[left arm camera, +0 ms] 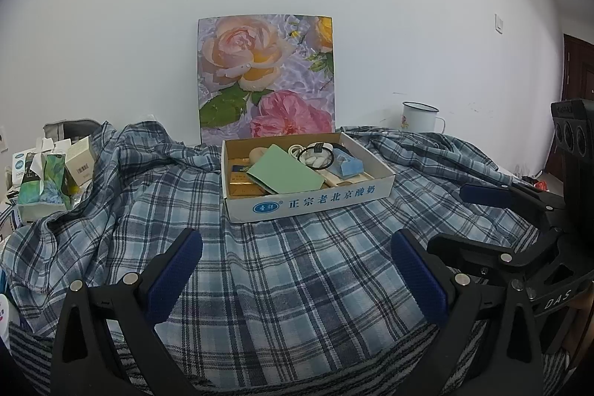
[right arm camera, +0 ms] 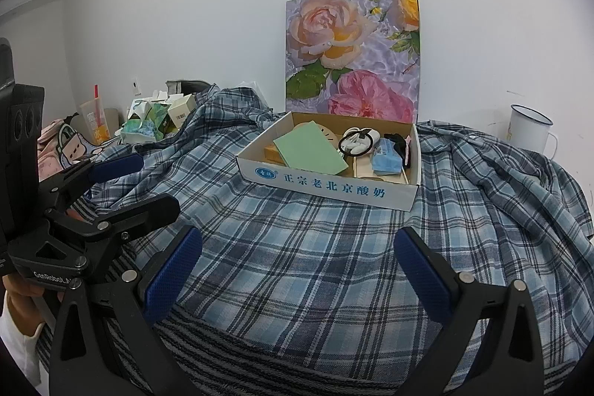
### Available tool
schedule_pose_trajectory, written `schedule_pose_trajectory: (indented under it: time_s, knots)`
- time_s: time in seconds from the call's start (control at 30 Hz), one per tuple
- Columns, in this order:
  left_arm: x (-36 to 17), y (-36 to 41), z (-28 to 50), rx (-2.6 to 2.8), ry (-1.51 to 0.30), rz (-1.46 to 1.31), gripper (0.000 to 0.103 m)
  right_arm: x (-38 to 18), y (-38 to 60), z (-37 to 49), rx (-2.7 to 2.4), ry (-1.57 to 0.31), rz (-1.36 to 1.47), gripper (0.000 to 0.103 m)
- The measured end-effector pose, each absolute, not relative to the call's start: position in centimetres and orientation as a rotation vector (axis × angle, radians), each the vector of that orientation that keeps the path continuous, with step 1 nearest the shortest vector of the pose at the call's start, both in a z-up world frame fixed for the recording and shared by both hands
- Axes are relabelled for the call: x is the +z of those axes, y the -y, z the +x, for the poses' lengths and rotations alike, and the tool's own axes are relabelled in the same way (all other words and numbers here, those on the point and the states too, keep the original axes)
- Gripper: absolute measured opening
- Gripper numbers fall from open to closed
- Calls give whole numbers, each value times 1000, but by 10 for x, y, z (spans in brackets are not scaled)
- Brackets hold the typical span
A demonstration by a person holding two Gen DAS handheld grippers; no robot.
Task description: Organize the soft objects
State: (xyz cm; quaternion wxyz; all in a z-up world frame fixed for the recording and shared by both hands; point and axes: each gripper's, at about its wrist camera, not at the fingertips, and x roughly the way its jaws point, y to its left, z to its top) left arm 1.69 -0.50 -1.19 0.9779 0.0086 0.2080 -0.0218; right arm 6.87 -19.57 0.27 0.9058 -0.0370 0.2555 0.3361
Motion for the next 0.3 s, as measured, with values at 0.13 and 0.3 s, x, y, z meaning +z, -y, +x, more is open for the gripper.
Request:
schedule_pose_trajectory:
  time_s: [0.13, 0.3]
  knots:
    - [-12, 5, 17, -42, -419, 17, 103, 3, 196, 69, 695, -527, -76, 103]
    - [-11, 5, 16, -41, -418, 18, 103, 3, 195, 68, 694, -527, -75, 103]
